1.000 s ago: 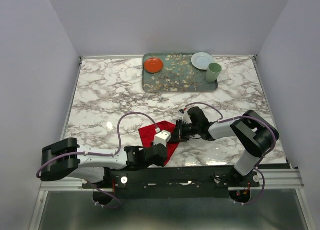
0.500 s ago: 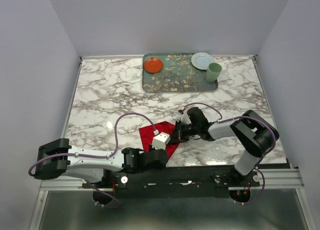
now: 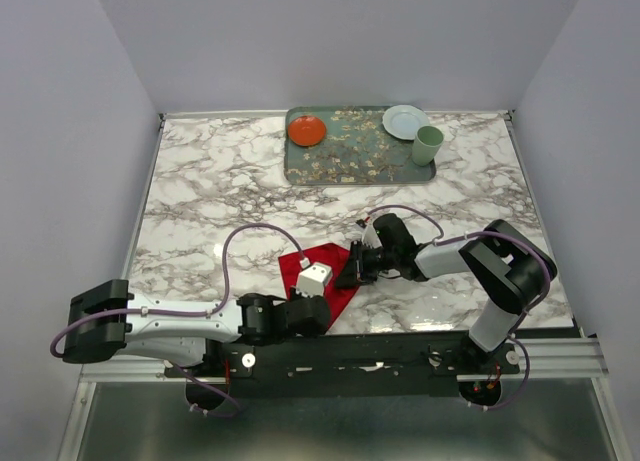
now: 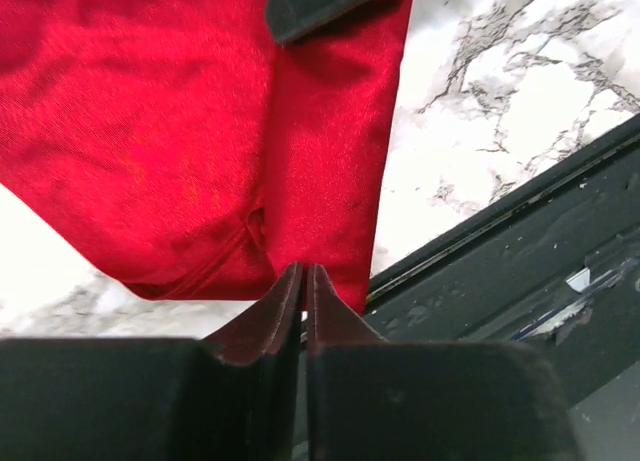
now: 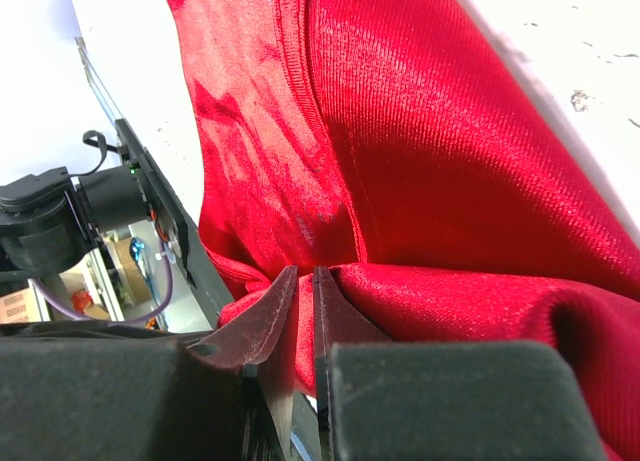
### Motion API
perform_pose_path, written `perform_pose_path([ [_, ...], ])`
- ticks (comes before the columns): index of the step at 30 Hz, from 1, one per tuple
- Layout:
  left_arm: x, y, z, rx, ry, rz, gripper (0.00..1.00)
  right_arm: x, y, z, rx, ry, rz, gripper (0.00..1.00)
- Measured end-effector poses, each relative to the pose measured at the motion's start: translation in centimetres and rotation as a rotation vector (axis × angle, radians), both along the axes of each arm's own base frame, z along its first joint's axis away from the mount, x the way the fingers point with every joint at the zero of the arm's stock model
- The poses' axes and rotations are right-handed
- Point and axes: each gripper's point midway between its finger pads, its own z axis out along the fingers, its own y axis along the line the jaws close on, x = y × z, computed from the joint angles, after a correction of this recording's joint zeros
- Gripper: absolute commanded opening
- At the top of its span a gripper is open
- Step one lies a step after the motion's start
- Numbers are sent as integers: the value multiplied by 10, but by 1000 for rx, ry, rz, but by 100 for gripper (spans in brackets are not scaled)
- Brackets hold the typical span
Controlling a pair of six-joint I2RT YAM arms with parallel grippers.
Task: Fold the napkin, place the utensils inside, and roll it up
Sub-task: Roll the napkin with the utensil
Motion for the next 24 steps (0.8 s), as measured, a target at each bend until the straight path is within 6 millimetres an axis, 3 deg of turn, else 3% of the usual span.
perform_pose_path([
  [4,5,-8,19,-17,-52,-52,48,0,0,0,-1,1,0,19],
  [9,15,-45,47,-38,-132,-131,57,0,0,0,-3,5,-1,19],
  [13,22,-61,29,58,-164,-177,62,0,0,0,-3,9,-1,19],
  [18,30,-58,-7,232,-188,-199,64,0,0,0,-3,13,0,19],
  [24,39,-53,-17,332,-228,-199,63,-1,1,0,-2,19,0,18],
])
